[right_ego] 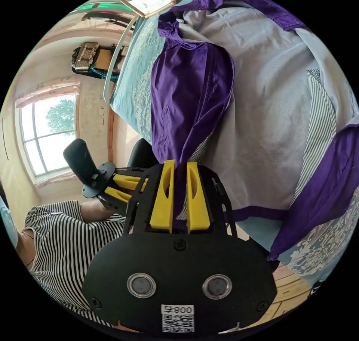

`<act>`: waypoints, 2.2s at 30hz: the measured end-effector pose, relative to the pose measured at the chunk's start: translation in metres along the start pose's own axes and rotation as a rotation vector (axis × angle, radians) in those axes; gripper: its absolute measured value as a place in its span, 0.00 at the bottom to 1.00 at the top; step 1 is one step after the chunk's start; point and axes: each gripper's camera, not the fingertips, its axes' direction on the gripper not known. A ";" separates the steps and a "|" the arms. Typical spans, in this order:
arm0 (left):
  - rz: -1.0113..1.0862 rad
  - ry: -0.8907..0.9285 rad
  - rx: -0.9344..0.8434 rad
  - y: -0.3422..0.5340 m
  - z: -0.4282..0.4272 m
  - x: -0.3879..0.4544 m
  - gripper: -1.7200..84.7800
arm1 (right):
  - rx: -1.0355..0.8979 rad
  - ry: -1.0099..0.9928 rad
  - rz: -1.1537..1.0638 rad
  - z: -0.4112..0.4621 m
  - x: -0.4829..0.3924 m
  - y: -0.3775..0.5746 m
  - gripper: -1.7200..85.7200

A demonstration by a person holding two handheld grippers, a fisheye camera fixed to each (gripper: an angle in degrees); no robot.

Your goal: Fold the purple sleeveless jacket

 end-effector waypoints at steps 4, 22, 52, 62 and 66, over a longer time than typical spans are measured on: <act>-0.289 -0.149 0.112 0.028 -0.051 -0.046 0.12 | 0.029 -0.026 -0.007 -0.028 0.013 -0.006 0.05; -0.366 0.092 0.286 -0.019 -0.127 -0.037 0.05 | 0.093 -0.055 -0.082 -0.084 0.018 -0.036 0.04; -0.398 -0.340 0.328 -0.329 -0.160 -0.157 0.11 | 0.496 0.533 -0.115 -0.165 0.010 -0.339 0.17; -0.164 -0.339 0.516 -0.359 -0.210 -0.104 0.02 | 0.598 0.566 -0.186 -0.153 -0.026 -0.332 0.03; -0.081 -0.413 0.663 -0.409 -0.258 -0.084 0.03 | 0.761 0.574 -0.190 -0.207 -0.061 -0.333 0.03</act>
